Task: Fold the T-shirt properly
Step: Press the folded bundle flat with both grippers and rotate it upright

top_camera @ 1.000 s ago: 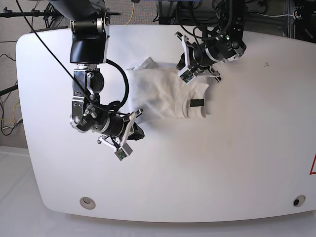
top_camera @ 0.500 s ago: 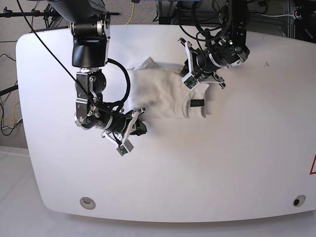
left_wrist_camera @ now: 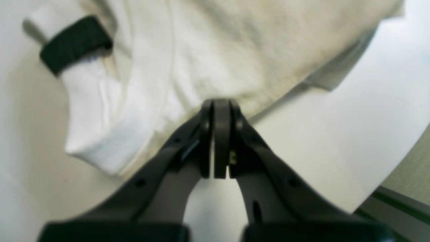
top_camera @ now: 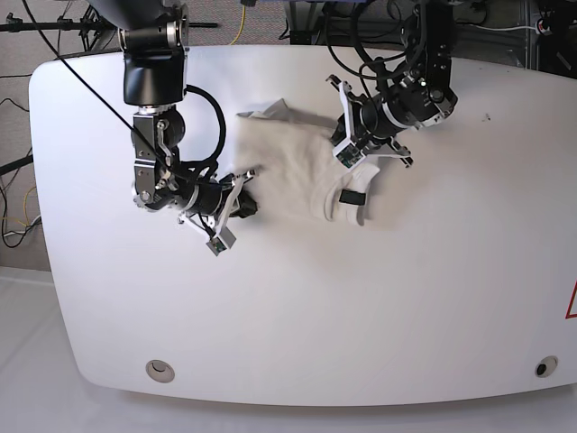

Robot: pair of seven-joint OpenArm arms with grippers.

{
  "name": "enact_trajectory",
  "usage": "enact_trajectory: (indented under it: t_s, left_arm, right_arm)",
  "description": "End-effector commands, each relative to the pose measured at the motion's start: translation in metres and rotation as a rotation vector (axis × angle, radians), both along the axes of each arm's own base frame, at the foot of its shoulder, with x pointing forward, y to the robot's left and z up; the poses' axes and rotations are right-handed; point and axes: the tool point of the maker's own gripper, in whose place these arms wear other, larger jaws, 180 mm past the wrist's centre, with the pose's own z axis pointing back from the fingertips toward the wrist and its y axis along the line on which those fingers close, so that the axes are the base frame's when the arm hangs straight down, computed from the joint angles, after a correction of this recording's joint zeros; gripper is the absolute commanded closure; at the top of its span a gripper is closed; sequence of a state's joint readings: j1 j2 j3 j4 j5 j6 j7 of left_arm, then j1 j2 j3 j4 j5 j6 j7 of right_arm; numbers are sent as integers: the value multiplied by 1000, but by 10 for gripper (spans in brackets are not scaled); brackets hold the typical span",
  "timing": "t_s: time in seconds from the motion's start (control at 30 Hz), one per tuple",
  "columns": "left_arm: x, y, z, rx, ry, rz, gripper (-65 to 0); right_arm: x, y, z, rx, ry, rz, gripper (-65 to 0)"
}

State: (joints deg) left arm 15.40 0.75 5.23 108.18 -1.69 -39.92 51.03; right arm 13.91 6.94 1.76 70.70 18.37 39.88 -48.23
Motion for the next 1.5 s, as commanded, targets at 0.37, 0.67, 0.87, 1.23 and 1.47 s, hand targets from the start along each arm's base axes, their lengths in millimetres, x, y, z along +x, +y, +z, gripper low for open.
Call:
enact_trajectory:
  t_s: [0.37, 0.67, 0.87, 1.23, 1.47]
  left_arm:
    - [19, -9, -8, -56, 3, -3, 0]
    - [21, -16, -20, -99, 16, -2, 0]
    - [39, -15, -17, -94, -2, -3, 0]
    - [73, -16, 4, -96, -78, -6, 0]
    - [88, -20, 18, -99, -121, -19, 0]
  right_arm:
    - [-7, -3, 23, -1, -96, 8, 0]
    - [-24, -17, 18, -14, -91, -18, 0]
    - [-38, -28, 16, -40, -88, -21, 0]
    - [-67, -31, 8, -60, -65, -6, 0]
    - [-83, -26, 12, -60, -73, 7, 0]
